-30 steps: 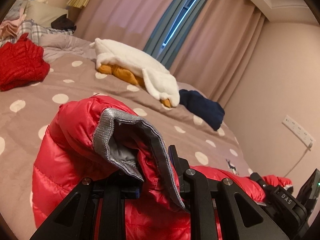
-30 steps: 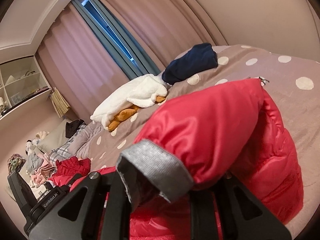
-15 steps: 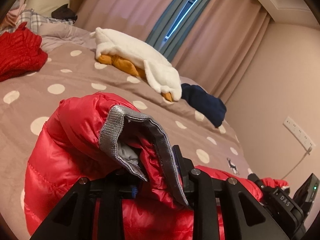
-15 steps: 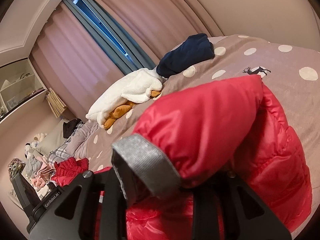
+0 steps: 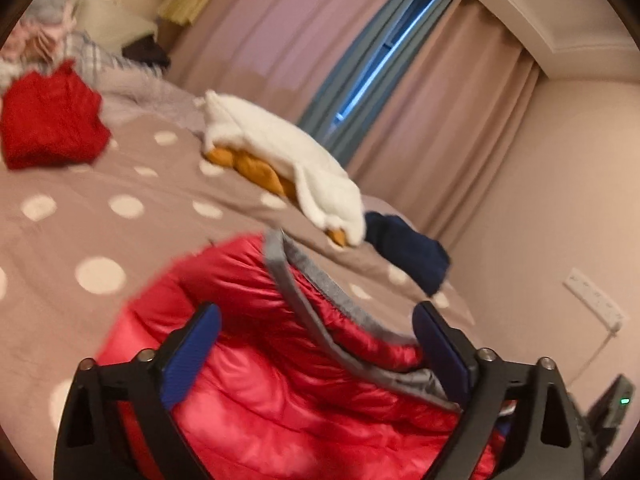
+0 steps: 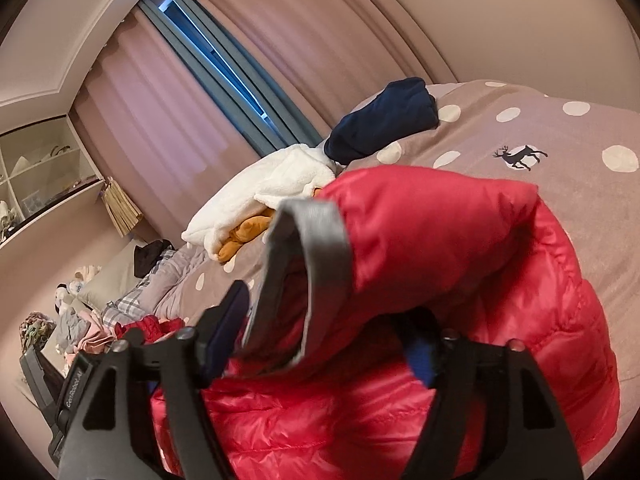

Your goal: Fold large clothes

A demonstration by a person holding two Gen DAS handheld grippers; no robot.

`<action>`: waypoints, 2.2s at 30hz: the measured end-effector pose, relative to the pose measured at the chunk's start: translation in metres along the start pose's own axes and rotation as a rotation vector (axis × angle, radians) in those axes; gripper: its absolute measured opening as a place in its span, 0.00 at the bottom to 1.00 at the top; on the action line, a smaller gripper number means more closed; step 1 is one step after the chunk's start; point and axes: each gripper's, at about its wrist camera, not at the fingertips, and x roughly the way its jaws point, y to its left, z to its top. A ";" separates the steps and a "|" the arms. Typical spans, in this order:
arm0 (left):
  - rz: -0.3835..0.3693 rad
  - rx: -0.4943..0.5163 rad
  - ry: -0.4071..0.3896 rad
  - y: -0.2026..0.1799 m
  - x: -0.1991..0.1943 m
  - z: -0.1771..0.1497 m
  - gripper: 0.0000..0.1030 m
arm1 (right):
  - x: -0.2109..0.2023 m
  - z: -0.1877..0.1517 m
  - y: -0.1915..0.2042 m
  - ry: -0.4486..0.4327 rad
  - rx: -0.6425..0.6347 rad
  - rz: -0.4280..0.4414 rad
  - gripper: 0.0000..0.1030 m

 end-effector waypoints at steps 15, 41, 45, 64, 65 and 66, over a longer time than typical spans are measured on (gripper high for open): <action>0.026 0.005 -0.018 0.011 -0.002 0.007 0.99 | -0.014 0.008 0.008 -0.099 -0.109 -0.059 1.00; 0.131 0.040 0.172 0.042 0.084 -0.029 0.99 | 0.061 -0.004 -0.029 0.028 -0.160 -0.210 1.00; 0.186 0.063 0.262 0.046 0.118 -0.047 0.99 | 0.094 -0.019 -0.045 0.125 -0.147 -0.257 1.00; 0.190 0.056 0.222 0.054 0.120 -0.054 0.99 | 0.116 -0.029 -0.050 0.135 -0.193 -0.312 1.00; 0.192 0.057 0.223 0.054 0.121 -0.055 0.99 | 0.116 -0.029 -0.049 0.136 -0.195 -0.316 1.00; 0.193 0.058 0.223 0.054 0.121 -0.055 0.99 | 0.117 -0.029 -0.049 0.137 -0.199 -0.321 1.00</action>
